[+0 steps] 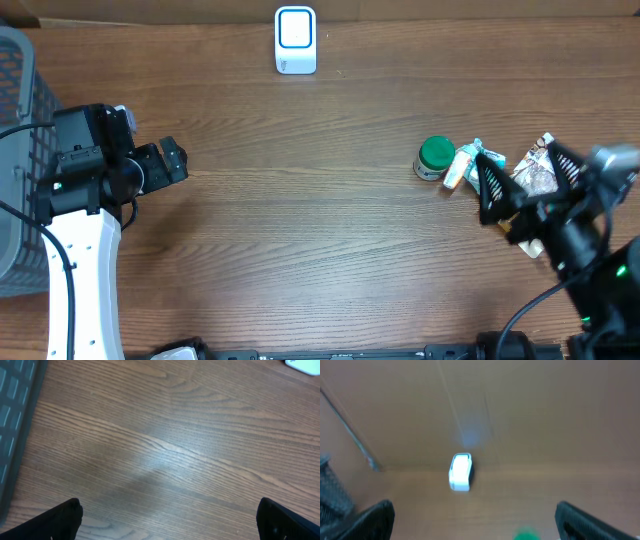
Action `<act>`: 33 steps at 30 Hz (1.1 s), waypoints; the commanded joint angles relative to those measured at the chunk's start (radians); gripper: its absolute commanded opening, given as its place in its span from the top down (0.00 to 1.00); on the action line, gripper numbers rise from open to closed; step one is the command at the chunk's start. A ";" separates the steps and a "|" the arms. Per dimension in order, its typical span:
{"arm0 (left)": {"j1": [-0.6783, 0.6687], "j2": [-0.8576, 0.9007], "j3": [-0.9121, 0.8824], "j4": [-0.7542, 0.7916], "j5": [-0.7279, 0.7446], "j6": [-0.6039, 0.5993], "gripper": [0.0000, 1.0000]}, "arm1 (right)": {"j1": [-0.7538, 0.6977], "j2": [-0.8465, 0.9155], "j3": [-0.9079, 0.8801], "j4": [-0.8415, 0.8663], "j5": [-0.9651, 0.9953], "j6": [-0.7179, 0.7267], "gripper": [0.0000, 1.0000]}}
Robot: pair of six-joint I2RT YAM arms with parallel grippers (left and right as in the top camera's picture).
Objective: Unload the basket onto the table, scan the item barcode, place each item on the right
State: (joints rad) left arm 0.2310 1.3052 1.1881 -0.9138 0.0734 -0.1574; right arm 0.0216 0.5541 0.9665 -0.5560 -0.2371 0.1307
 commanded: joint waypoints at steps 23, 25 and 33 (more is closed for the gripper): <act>0.000 -0.015 0.020 0.002 -0.006 -0.006 0.00 | 0.073 -0.552 -0.958 0.568 0.132 -0.009 0.00; 0.000 -0.015 0.020 0.002 -0.006 -0.006 0.00 | 0.073 -0.552 -0.958 0.481 0.132 -0.008 0.00; 0.000 -0.015 0.020 0.002 -0.006 -0.006 0.00 | 0.073 -0.549 -0.958 0.481 0.132 -0.007 0.00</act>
State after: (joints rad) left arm 0.2310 1.3052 1.1892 -0.9134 0.0700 -0.1574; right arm 0.0875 0.0139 0.0185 -0.0792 -0.1219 0.1268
